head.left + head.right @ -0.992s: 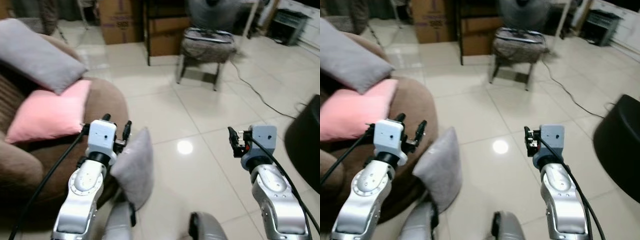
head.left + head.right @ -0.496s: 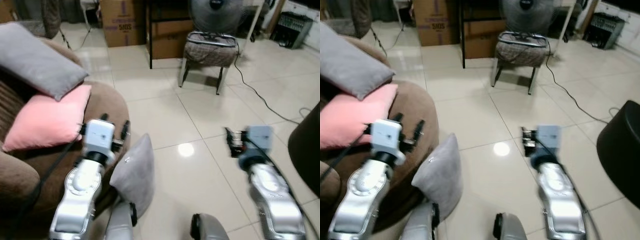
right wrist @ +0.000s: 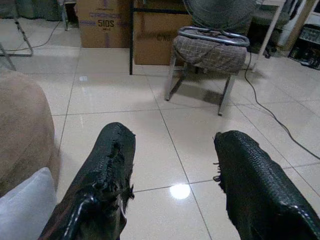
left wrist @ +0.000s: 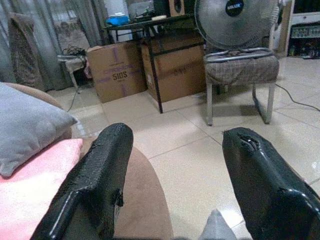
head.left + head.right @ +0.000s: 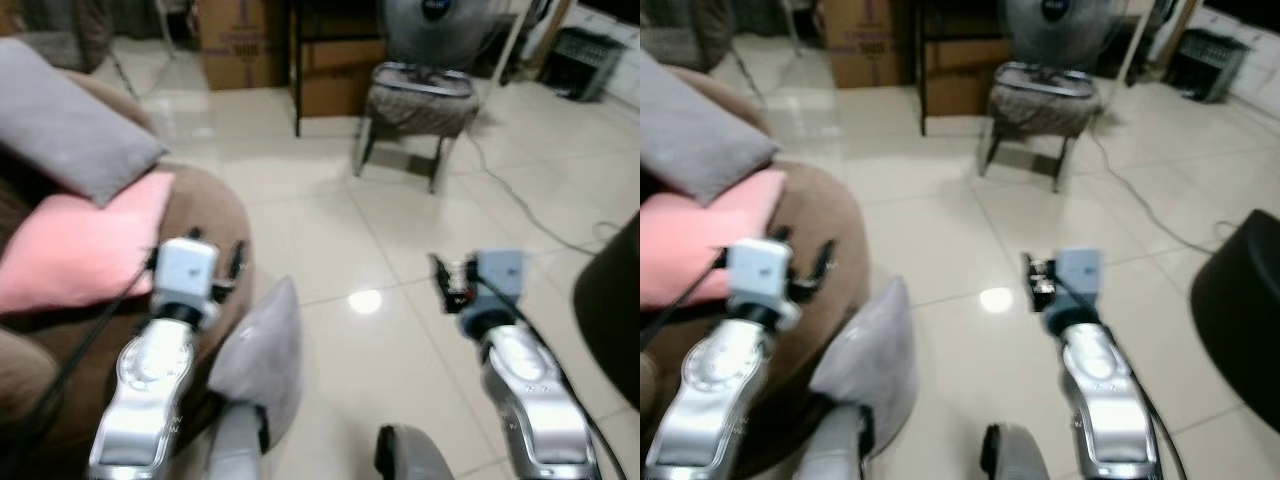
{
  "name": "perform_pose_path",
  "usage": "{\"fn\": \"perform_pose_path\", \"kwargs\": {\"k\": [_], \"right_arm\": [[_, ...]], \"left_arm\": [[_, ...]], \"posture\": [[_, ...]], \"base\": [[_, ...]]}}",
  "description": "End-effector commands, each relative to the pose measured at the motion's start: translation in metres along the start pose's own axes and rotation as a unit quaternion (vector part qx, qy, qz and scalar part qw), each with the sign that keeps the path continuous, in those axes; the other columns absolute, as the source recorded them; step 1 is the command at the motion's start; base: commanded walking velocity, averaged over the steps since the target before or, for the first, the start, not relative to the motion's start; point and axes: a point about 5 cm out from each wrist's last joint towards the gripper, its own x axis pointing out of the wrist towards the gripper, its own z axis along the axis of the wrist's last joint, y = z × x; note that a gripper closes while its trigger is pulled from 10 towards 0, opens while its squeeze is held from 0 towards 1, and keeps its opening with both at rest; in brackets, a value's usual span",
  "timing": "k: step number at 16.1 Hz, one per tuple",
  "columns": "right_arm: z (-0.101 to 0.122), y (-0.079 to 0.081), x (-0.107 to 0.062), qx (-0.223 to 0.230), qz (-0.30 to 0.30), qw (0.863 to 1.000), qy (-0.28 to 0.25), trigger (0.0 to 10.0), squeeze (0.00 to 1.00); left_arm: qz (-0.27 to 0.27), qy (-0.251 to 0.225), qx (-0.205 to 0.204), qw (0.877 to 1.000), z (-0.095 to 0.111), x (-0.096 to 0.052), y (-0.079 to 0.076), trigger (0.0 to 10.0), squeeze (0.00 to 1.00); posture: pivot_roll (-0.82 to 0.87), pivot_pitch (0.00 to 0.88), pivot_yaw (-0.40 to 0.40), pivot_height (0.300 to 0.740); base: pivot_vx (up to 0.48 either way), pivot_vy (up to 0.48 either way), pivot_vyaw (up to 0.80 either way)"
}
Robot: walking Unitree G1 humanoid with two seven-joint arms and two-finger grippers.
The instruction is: Move the pillow to the sofa from floor
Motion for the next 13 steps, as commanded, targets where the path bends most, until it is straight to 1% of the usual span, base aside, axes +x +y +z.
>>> {"fn": "perform_pose_path", "kwargs": {"k": [1, 2, 3, 7, 8, 9, 11, 12, 13], "right_arm": [[0.003, -0.012, 0.000, -0.008, -0.019, 1.000, -0.004, 10.0, 0.00], [0.002, -0.012, 0.000, -0.008, -0.016, 1.000, -0.002, 10.0, 0.00], [0.001, -0.011, -0.001, -0.006, -0.014, 1.000, 0.000, 10.0, 0.00], [0.001, -0.011, -0.001, -0.005, -0.016, 1.000, 0.000, 10.0, 0.00], [0.001, -0.011, -0.002, -0.006, -0.013, 1.000, 0.002, 10.0, 0.00], [0.001, -0.011, -0.002, -0.007, -0.011, 1.000, 0.002, 10.0, 0.00], [0.002, -0.011, -0.001, -0.014, 0.001, 1.000, 0.007, 10.0, 0.00], [0.002, -0.011, -0.001, -0.014, 0.001, 1.000, 0.007, 10.0, 0.00], [0.002, -0.011, -0.001, -0.021, 0.006, 1.000, 0.008, 10.0, 0.00]], "left_arm": [[-0.013, -0.005, -0.004, 1.000, 0.003, 0.002, -0.009, 10.0, 0.00], [-0.010, -0.005, -0.006, 1.000, 0.003, 0.002, -0.009, 10.0, 0.00], [-0.008, 0.005, -0.003, 1.000, 0.000, 0.002, -0.008, 10.0, 0.00], [-0.013, 0.009, -0.002, 1.000, -0.002, 0.002, -0.008, 10.0, 0.00], [-0.018, 0.014, 0.001, 1.000, -0.004, 0.003, -0.008, 10.0, 0.00], [-0.020, 0.017, 0.002, 1.000, -0.005, 0.004, -0.008, 10.0, 0.00], [-0.028, 0.033, 0.010, 0.999, -0.011, 0.012, -0.004, 10.0, 0.00], [-0.028, 0.033, 0.010, 0.999, -0.011, 0.012, -0.004, 10.0, 0.00], [-0.032, 0.044, 0.009, 0.998, -0.015, 0.018, -0.001, 10.0, 0.00]], "posture": [[0.04, 0.000, -0.028, 0.611], [0.04, 0.000, -0.028, 0.611], [0.04, 0.000, -0.028, 0.601], [0.04, 0.000, -0.026, 0.566], [0.03, 0.000, -0.032, 0.551], [0.03, 0.000, -0.039, 0.546], [0.03, 0.000, -0.053, 0.526], [0.03, 0.000, -0.053, 0.526], [0.02, 0.000, -0.048, 0.516]], "base": [[0.270, 0.000, 0.00], [0.000, 0.000, 0.00], [0.000, 0.000, 0.00], [0.000, 0.000, 0.00], [0.000, 0.000, 0.00], [0.000, 0.000, 0.00], [0.000, 0.000, 0.00], [0.000, 0.000, 0.00], [0.000, 0.000, 0.00]]}}
